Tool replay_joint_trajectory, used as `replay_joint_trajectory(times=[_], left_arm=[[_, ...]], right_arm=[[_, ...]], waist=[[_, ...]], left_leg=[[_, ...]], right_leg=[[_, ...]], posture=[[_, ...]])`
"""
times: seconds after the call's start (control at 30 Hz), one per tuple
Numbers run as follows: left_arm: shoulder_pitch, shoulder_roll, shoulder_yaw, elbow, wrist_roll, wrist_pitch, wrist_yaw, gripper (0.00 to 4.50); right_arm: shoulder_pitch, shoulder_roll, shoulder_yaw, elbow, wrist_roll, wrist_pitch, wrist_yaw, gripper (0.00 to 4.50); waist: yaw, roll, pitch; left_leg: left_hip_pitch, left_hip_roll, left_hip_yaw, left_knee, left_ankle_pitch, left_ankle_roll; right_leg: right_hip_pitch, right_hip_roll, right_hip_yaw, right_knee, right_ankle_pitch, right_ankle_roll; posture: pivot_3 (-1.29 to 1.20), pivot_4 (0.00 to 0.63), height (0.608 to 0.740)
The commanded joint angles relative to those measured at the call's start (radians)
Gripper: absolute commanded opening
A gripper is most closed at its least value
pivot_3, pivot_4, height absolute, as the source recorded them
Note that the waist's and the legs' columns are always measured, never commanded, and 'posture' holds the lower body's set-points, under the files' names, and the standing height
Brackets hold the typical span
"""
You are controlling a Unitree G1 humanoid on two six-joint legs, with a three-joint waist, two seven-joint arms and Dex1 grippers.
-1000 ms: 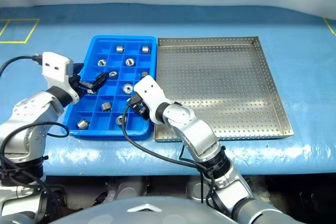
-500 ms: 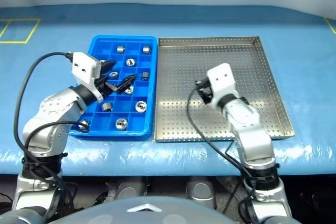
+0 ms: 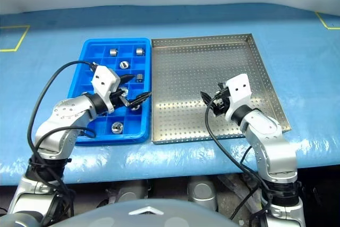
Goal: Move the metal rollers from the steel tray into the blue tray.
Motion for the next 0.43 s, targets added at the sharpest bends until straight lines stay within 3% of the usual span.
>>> replay_joint_trajectory(times=[0.03, 0.43], left_arm=[[-0.007, 0.012, 0.006, -0.03, 0.0, -0.009, -0.016, 4.5], [-0.011, 0.01, -0.027, -0.028, 0.027, 0.006, -0.025, 4.5]], right_arm=[[-0.005, -0.005, -0.001, -0.039, 0.021, -0.021, 0.003, 3.52], [-0.012, 0.015, 0.02, -0.037, 0.02, -0.023, -0.035, 3.52]], waist=[[0.0, 0.0, 0.0], [-0.001, 0.0, 0.0]], left_leg=[[0.0, 0.0, 0.0, 0.0, 0.0, 0.0], [0.0, 0.0, 0.0, 0.0, 0.0, 0.0]], right_leg=[[0.0, 0.0, 0.0, 0.0, 0.0, 0.0], [0.0, 0.0, 0.0, 0.0, 0.0, 0.0]], posture=[[-0.11, 0.15, 0.74], [-0.12, 0.15, 0.74]])
